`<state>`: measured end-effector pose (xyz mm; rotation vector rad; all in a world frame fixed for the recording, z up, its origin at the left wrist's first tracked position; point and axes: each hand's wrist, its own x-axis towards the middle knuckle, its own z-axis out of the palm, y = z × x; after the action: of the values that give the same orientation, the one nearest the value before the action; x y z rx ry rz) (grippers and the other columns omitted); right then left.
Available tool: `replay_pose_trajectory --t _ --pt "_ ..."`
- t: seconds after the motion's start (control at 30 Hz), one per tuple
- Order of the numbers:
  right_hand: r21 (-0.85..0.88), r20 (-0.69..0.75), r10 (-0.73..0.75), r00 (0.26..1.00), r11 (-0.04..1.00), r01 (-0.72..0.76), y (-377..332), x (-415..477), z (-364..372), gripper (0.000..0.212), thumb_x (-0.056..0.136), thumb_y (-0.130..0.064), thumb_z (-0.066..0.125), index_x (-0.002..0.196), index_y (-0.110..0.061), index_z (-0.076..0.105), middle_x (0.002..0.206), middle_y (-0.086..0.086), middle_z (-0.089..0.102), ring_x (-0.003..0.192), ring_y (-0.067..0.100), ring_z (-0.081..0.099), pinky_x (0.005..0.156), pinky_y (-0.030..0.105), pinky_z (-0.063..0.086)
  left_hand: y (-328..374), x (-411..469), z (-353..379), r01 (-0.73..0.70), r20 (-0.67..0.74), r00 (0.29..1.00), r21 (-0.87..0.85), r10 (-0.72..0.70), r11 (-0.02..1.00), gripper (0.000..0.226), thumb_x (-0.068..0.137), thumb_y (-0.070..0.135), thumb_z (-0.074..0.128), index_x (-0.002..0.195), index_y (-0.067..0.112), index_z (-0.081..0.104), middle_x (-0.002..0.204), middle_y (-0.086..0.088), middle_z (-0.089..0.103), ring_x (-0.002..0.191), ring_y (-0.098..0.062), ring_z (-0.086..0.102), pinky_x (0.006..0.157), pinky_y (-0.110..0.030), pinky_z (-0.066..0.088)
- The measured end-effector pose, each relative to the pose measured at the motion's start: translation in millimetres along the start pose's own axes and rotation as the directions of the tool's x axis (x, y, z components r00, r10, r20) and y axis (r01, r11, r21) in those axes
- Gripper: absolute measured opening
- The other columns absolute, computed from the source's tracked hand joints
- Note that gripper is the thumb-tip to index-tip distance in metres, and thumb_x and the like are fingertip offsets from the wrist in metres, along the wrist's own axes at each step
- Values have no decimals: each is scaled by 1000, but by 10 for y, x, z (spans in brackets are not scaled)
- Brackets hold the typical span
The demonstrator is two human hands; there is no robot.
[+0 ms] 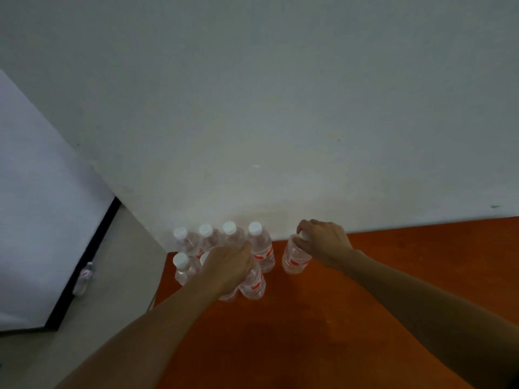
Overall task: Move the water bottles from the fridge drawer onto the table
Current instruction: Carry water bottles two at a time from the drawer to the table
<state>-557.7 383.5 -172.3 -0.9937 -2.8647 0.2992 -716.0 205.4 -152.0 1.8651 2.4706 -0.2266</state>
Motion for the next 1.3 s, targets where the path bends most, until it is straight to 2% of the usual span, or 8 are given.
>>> replay_pose_trajectory --t 0.33,0.5,0.57,0.7,0.97,1.03,1.13,1.3 --pt "-13 9 -83 997 996 83 -214 546 231 43 95 -55 42 117 -21 57 110 3 65 86 20 63 65 28 40 -194 308 74 -54 48 997 -33 56 998 18 97 23 42 107 12 51 92 -5 63 67 -18 56 65 -35 52" --pt "11 -1 -46 999 999 46 -286 579 237 49 97 -57 34 105 -17 62 100 3 66 71 17 54 60 28 37 -316 201 88 -69 13 997 -31 70 997 23 99 32 40 110 17 53 95 -2 67 71 -17 60 69 -34 52" --pt "38 19 -17 1000 999 17 -290 529 219 51 96 -59 33 109 -18 61 106 4 66 77 18 58 62 29 41 -307 176 96 -74 -8 997 -41 74 996 23 99 33 40 108 17 54 94 -1 67 71 -15 59 71 -34 52" --pt "105 76 57 995 992 -64 -264 317 115 55 96 -59 34 132 -21 49 125 5 61 103 23 62 82 36 49 -224 188 105 -46 -13 999 -86 45 995 23 99 33 40 98 16 56 86 0 63 67 -15 62 67 -36 56" --pt "88 71 256 964 961 -261 -171 -676 -249 47 95 -52 45 129 -19 53 116 2 64 94 19 64 81 34 53 -106 -117 -216 -97 -149 984 2 96 995 26 98 34 41 111 17 54 99 -1 65 74 -15 61 67 -32 54" --pt "70 70 307 949 948 -312 -161 -1060 -337 45 96 -48 48 131 -19 52 119 2 63 100 22 62 83 34 50 56 -253 -336 -151 -168 975 -17 147 988 22 97 30 43 111 17 55 95 -1 66 72 -14 60 66 -31 53" --pt "88 71 380 922 919 -385 -158 -1673 -412 46 96 -45 49 135 -20 48 121 2 61 104 21 60 86 35 49 405 -437 -453 -205 -167 966 -43 195 978 24 93 30 47 112 17 54 101 -4 64 84 -25 62 71 -37 51" --pt "102 20 536 844 838 -535 -5 -2775 -615 41 96 -45 49 129 -21 50 108 -2 60 87 14 57 74 28 49 1285 -746 -585 -467 -62 880 57 470 882 26 96 36 41 108 15 51 108 -11 63 94 -30 62 77 -41 51"
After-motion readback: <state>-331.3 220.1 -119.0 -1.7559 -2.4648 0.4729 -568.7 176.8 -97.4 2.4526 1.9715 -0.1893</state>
